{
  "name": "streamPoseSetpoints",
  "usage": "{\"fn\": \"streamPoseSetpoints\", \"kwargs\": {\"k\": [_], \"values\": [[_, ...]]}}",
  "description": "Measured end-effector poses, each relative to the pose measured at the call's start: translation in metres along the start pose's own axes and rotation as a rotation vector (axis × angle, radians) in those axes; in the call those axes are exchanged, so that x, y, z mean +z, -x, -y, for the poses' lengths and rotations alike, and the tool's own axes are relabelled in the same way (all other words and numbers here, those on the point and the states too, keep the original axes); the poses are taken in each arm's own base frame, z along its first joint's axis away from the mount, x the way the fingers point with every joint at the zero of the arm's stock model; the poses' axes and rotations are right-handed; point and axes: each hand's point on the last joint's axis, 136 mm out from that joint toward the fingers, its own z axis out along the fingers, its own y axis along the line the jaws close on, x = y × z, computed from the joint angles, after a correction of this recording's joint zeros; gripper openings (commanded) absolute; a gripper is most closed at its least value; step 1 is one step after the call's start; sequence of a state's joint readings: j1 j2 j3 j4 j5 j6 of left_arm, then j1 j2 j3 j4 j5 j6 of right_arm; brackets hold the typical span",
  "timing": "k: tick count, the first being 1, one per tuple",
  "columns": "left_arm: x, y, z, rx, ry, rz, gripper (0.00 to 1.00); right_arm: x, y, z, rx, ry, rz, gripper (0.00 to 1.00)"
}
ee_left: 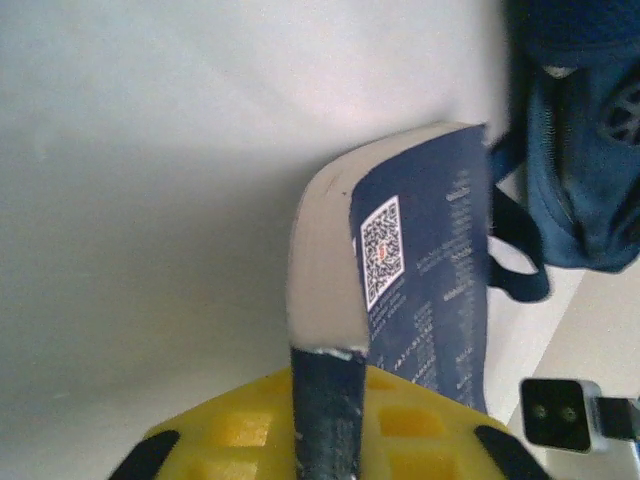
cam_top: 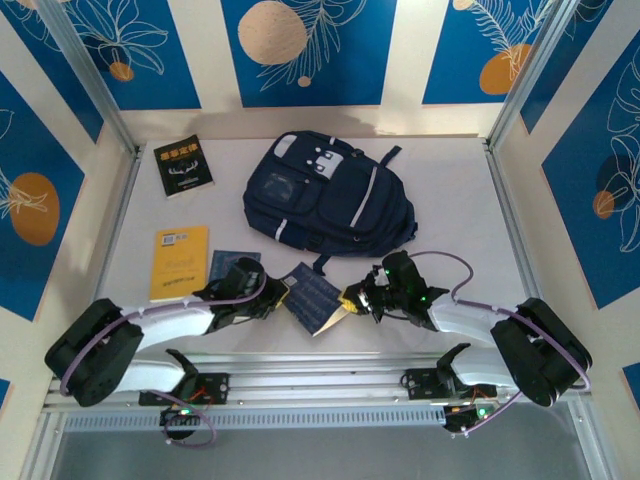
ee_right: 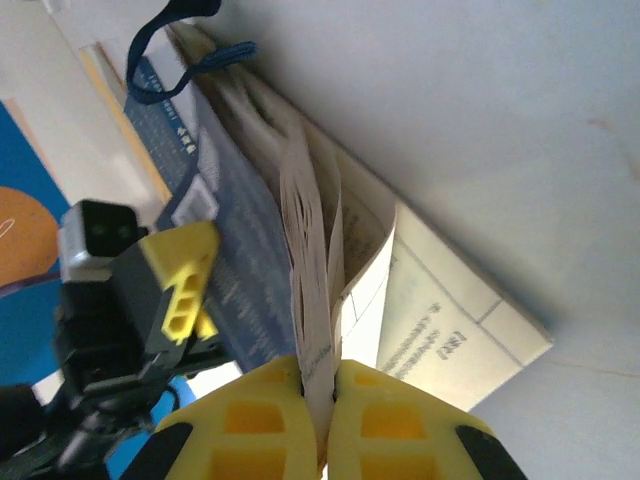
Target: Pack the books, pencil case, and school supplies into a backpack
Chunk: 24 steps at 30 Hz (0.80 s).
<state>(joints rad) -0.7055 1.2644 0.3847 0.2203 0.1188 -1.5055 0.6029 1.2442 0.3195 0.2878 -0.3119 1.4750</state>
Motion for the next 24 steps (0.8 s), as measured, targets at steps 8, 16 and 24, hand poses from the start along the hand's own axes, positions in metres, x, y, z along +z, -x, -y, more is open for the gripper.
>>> {"fn": "streamPoseSetpoints", "kwargs": {"k": [8,16,24], "values": [[-0.044,0.014,0.048,0.072,-0.139,0.109,0.00,-0.018,-0.001,-0.009,-0.101,-0.041,0.063,0.84],[-0.092,0.044,0.094,0.072,-0.250,0.303,0.00,-0.032,-0.008,-0.046,-0.161,0.045,0.064,1.00],[-0.096,0.053,0.120,0.058,-0.272,0.350,0.00,-0.029,-0.032,-0.089,-0.142,0.202,-0.001,0.99]]}}
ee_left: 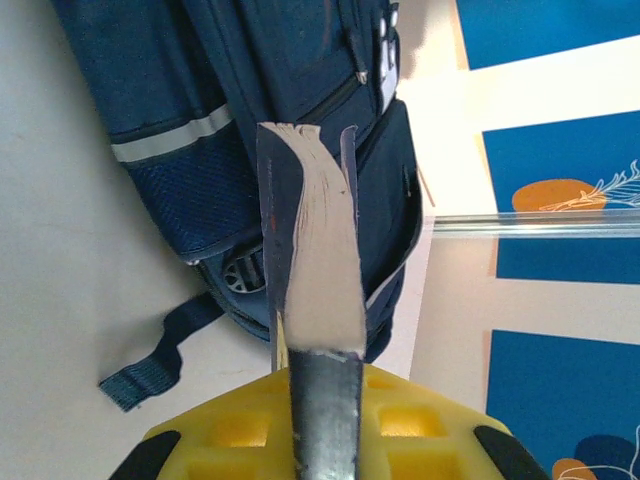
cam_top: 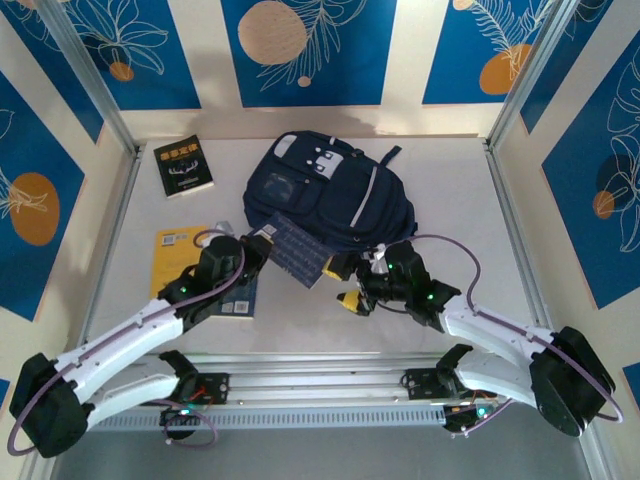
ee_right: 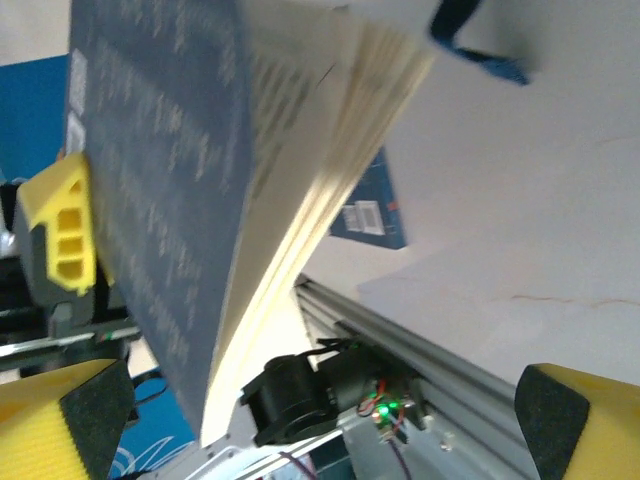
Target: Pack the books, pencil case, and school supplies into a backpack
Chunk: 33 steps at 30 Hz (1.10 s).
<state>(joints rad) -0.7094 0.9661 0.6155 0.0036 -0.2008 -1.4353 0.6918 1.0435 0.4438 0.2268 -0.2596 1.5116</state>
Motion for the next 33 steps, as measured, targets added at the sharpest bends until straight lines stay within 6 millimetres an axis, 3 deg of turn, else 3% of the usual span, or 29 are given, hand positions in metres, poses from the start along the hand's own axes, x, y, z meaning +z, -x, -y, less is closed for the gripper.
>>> {"fn": "streamPoseSetpoints", "kwargs": {"k": [4,6,16,26,33], "values": [[0.005,0.000,0.004,-0.024,0.000,0.000,0.00,0.001,-0.002,-0.029,-0.008,0.089,0.016,1.00],[0.006,-0.001,0.005,-0.045,-0.002,-0.001,0.00,0.001,0.000,-0.038,0.003,0.124,0.037,0.95],[-0.001,0.001,0.027,-0.112,-0.059,-0.012,0.00,0.009,0.015,-0.054,0.047,0.189,0.158,0.82],[-0.015,0.003,0.038,-0.136,-0.104,-0.015,0.00,0.009,0.025,-0.088,0.019,0.276,0.216,0.45],[-0.029,0.004,0.045,-0.185,-0.153,-0.010,0.00,-0.002,0.030,-0.128,-0.077,0.341,0.245,0.37]]}}
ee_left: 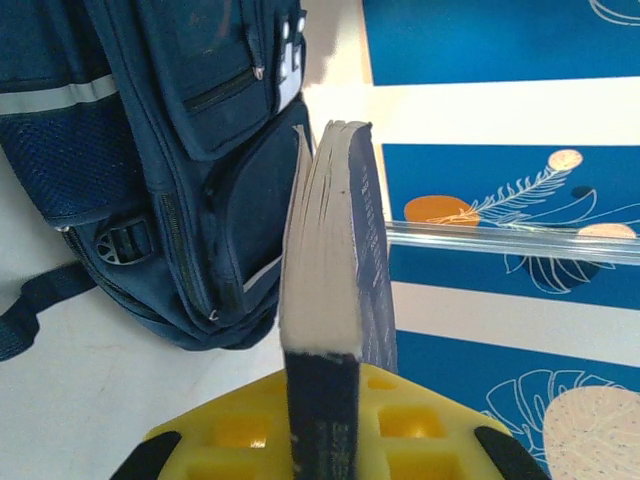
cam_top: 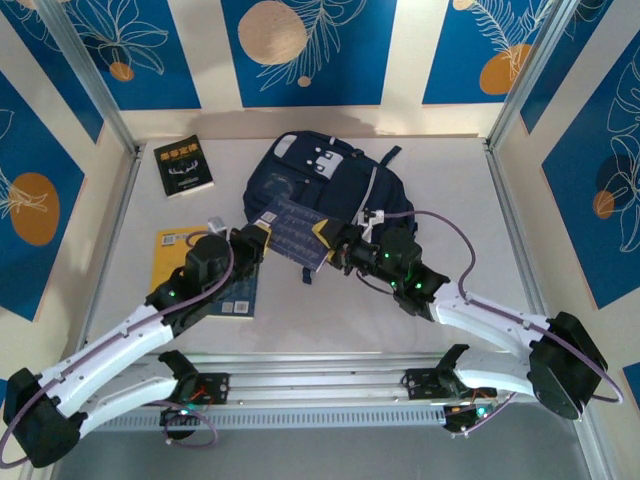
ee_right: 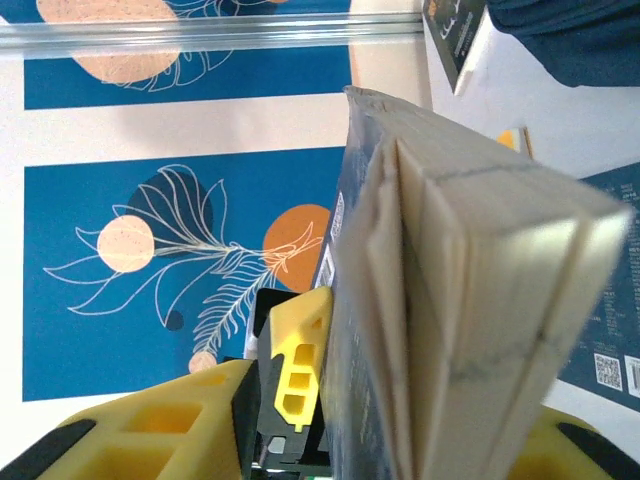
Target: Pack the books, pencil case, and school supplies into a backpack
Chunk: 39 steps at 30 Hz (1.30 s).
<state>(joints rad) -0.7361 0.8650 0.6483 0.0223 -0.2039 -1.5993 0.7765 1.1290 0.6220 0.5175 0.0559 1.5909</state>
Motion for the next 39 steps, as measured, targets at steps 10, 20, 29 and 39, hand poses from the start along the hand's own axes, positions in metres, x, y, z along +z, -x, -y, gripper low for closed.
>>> {"fn": "streamPoseSetpoints", "kwargs": {"k": [10,20,29,39], "values": [[0.000,-0.002,0.000,-0.008,-0.001,0.003,0.00,0.007,-0.005,0.008,-0.092,-0.053,-0.007,0.07],[-0.003,-0.007,-0.015,0.250,0.121,-0.024,0.69,-0.024,0.026,0.009,-0.183,-0.173,0.090,0.00],[0.044,-0.032,0.046,0.774,0.187,-0.160,0.76,-0.128,0.092,-0.011,-0.364,-0.330,0.362,0.00],[0.207,-0.100,0.057,1.090,0.218,-0.530,0.66,-0.220,0.104,0.006,-0.429,-0.657,0.563,0.00]]}}
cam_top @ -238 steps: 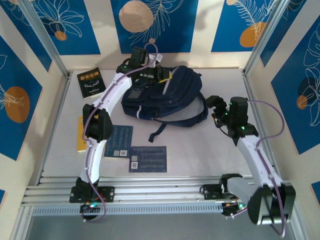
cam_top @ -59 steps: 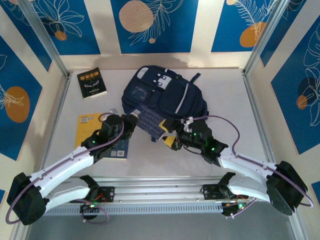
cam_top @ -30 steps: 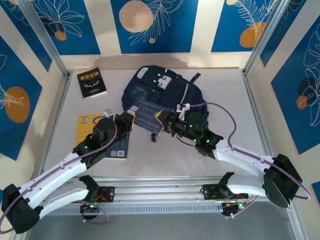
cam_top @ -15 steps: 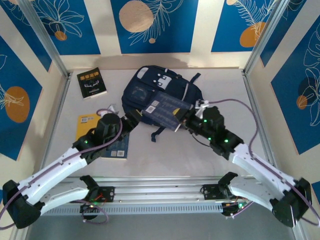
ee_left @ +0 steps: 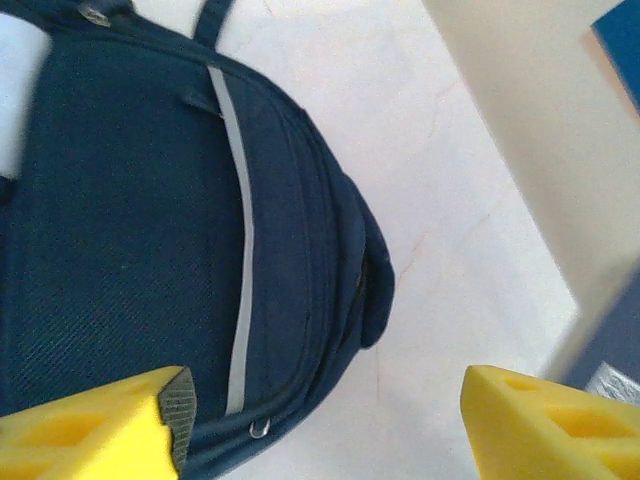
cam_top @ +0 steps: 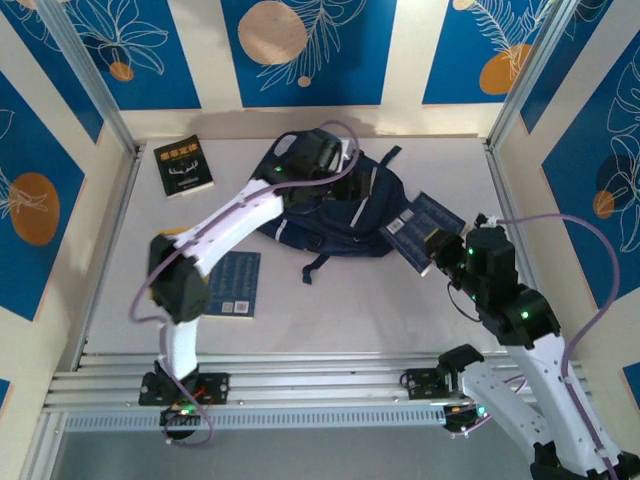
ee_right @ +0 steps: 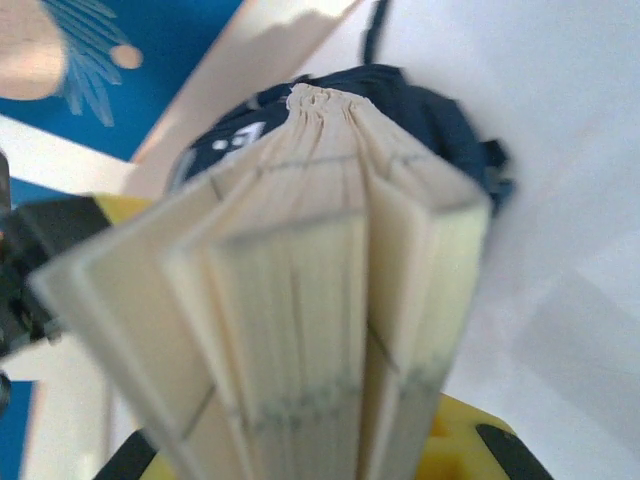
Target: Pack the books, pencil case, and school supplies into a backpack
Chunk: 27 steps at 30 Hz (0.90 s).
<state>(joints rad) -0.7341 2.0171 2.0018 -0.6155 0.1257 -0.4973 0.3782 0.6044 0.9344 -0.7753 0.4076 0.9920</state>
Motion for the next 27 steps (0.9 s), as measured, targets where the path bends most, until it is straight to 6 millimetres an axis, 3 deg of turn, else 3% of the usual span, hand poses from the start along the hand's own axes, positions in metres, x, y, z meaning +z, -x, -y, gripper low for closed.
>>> {"fn": "streamPoseSetpoints", "kwargs": {"k": [5,9,14,24,25,27], "values": [[0.065,-0.002,-0.017,0.029,-0.012,-0.100,0.62,-0.021,0.004,0.020,-0.052,-0.018,0.067,0.00],[0.094,-0.006,-0.026,0.027,-0.033,-0.139,0.61,-0.027,0.011,0.022,-0.093,-0.024,0.112,0.00],[0.111,-0.017,-0.030,0.012,-0.064,-0.181,0.57,-0.021,0.012,0.026,-0.134,-0.048,0.122,0.00],[0.136,-0.042,-0.028,-0.028,-0.141,-0.256,0.35,0.003,0.007,0.034,-0.150,-0.095,0.098,0.00],[0.137,-0.043,-0.028,-0.028,-0.142,-0.256,0.30,0.004,0.006,0.036,-0.148,-0.097,0.093,0.00],[0.140,-0.044,-0.029,-0.028,-0.143,-0.259,0.09,0.007,0.005,0.039,-0.141,-0.102,0.085,0.00]]}}
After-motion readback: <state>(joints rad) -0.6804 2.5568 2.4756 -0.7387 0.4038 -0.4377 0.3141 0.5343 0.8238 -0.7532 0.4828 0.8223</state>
